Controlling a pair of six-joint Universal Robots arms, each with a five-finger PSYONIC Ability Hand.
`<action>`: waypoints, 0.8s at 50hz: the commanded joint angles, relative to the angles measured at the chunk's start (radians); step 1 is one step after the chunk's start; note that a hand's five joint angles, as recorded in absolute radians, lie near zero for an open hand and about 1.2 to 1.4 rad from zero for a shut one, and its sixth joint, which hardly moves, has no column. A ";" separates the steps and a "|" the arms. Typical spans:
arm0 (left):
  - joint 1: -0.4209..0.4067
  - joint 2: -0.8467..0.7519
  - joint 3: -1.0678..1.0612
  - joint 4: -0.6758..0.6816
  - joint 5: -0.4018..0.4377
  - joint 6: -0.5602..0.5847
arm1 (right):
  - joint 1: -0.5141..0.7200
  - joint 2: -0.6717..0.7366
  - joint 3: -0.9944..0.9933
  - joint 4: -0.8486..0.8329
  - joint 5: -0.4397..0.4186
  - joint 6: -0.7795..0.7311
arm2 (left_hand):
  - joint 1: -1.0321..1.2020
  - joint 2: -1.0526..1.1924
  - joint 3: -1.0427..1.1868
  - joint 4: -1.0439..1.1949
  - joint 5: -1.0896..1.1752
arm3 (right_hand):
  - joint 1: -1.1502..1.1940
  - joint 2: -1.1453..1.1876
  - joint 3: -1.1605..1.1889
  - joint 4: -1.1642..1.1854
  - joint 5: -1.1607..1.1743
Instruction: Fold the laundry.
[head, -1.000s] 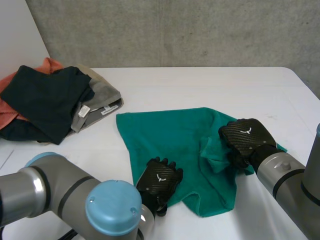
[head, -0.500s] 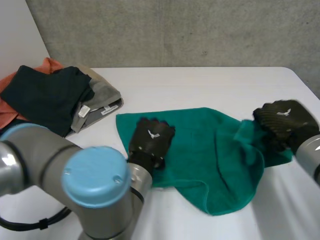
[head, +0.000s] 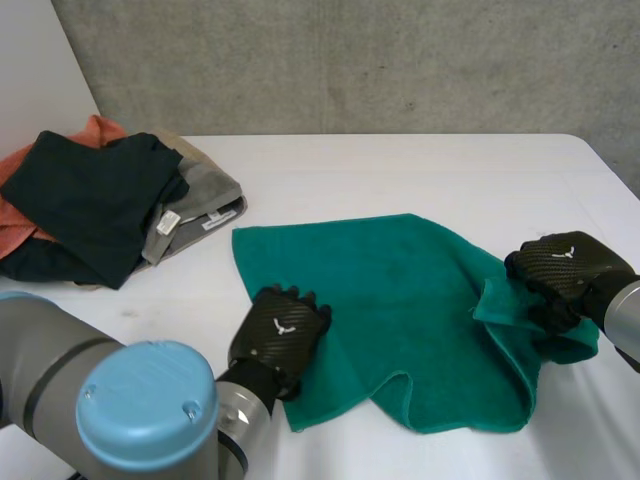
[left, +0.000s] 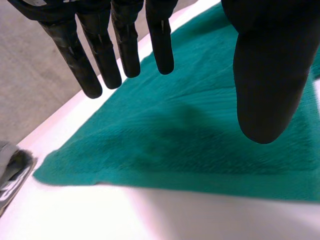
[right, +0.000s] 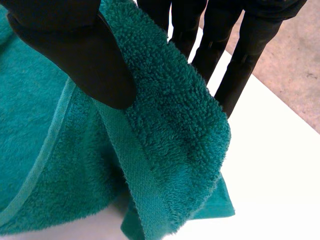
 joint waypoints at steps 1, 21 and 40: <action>-0.052 -0.038 0.042 0.097 -0.002 -0.005 | 0.000 0.003 0.042 -0.053 0.003 0.045 | 0.017 0.034 0.032 0.049 0.055 | 0.155 0.151 0.153 0.155 0.136; -0.151 -0.373 0.384 0.014 -0.001 0.007 | -0.006 0.000 0.063 -0.072 0.003 0.047 | 0.310 0.327 0.325 0.343 0.348 | 0.152 0.148 0.150 0.152 0.133; 0.003 0.177 0.174 -0.085 -0.070 0.026 | -0.089 -0.177 -0.101 0.138 -0.009 -0.119 | 0.924 0.941 0.939 0.956 0.962 | 0.152 0.148 0.150 0.152 0.133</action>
